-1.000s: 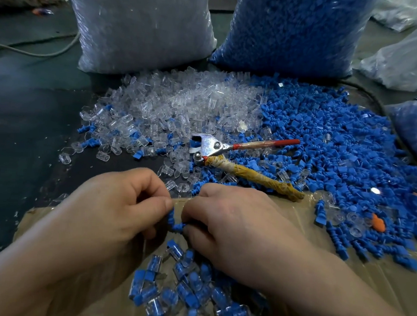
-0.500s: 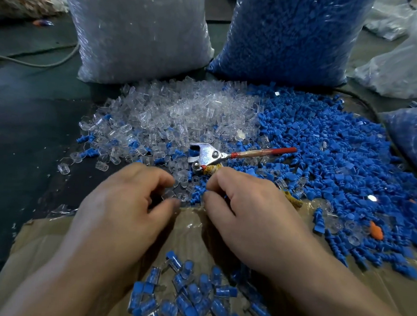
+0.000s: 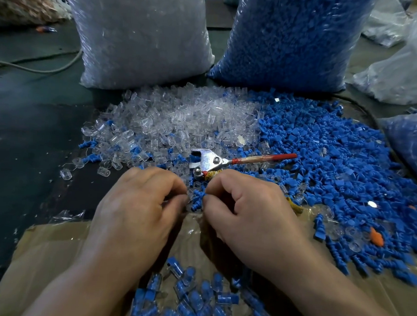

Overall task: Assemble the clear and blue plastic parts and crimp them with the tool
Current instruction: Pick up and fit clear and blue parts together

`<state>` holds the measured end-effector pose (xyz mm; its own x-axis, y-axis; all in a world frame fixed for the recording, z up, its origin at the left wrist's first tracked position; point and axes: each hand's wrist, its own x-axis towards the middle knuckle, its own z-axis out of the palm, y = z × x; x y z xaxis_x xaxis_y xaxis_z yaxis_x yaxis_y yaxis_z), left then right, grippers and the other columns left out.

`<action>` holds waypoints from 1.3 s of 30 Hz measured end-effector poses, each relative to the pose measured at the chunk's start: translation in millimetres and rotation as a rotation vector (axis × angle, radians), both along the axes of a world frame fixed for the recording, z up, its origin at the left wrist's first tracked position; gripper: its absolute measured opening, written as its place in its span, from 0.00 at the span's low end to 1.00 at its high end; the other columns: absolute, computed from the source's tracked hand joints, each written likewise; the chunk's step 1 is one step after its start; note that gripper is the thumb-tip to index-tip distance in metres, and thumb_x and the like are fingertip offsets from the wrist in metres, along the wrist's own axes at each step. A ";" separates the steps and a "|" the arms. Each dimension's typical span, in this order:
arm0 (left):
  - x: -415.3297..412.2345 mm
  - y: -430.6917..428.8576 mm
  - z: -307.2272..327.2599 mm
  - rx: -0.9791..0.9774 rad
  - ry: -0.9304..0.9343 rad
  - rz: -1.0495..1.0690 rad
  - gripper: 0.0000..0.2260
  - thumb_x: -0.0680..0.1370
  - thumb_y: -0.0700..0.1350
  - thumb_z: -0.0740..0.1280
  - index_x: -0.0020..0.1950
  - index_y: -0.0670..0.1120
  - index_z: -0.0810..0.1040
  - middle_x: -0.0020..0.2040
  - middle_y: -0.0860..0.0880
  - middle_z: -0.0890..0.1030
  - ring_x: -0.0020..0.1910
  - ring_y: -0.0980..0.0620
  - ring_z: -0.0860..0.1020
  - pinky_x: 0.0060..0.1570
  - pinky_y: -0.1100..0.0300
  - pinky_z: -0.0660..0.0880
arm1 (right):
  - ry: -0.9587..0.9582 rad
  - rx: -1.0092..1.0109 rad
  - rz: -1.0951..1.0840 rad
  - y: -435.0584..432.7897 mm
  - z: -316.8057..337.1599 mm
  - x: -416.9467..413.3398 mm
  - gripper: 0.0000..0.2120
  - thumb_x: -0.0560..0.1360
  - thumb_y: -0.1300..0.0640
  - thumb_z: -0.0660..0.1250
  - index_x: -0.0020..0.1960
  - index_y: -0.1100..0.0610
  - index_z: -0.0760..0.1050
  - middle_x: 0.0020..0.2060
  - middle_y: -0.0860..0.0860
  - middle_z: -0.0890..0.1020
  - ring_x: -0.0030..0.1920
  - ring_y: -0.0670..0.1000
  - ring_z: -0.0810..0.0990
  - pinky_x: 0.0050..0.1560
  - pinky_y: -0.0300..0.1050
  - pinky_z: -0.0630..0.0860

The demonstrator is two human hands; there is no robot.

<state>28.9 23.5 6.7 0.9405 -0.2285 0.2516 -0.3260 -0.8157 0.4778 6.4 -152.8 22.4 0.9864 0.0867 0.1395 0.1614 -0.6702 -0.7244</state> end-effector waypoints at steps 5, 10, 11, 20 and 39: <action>1.1 1.2 -4.4 0.110 0.035 -0.072 0.13 0.72 0.57 0.67 0.55 0.59 0.81 0.49 0.63 0.79 0.49 0.58 0.72 0.45 0.65 0.65 | -0.016 -0.008 0.010 0.1 -1.1 1.1 0.06 0.75 0.51 0.67 0.39 0.50 0.75 0.39 0.40 0.79 0.35 0.44 0.76 0.30 0.39 0.71; 3.5 0.4 -8.5 0.050 -0.029 -0.009 0.09 0.72 0.53 0.72 0.51 0.56 0.81 0.45 0.62 0.78 0.47 0.58 0.72 0.45 0.66 0.65 | -0.017 -0.034 0.015 -1.1 -2.6 1.6 0.06 0.75 0.50 0.66 0.40 0.50 0.74 0.42 0.38 0.77 0.36 0.42 0.75 0.30 0.36 0.69; 3.3 0.7 -8.9 0.012 -0.055 0.014 0.09 0.72 0.53 0.72 0.52 0.56 0.81 0.45 0.62 0.77 0.47 0.59 0.72 0.46 0.66 0.66 | -0.018 -0.038 0.015 -1.2 -2.3 1.4 0.06 0.75 0.49 0.65 0.41 0.50 0.74 0.42 0.39 0.77 0.36 0.42 0.75 0.29 0.37 0.69; -4.1 -4.1 -3.0 -0.619 0.180 0.047 0.16 0.66 0.60 0.69 0.54 0.69 0.82 0.48 0.62 0.84 0.45 0.62 0.83 0.47 0.56 0.79 | -0.075 0.034 0.031 -1.1 0.1 -0.4 0.05 0.72 0.50 0.65 0.39 0.50 0.73 0.33 0.45 0.77 0.33 0.45 0.76 0.31 0.49 0.75; -11.3 -5.5 -0.8 -0.479 0.136 0.150 0.07 0.70 0.58 0.68 0.47 0.63 0.78 0.38 0.62 0.82 0.34 0.62 0.79 0.23 0.69 0.72 | -0.126 -0.054 0.112 0.1 6.4 -4.0 0.05 0.73 0.52 0.65 0.40 0.52 0.73 0.34 0.46 0.76 0.37 0.47 0.75 0.35 0.45 0.71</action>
<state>17.6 17.9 5.9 0.9855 0.0217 0.1682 -0.1315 -0.5283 0.8388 2.4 -152.8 28.9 0.9451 0.2059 0.2538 0.3247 -0.6804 -0.6570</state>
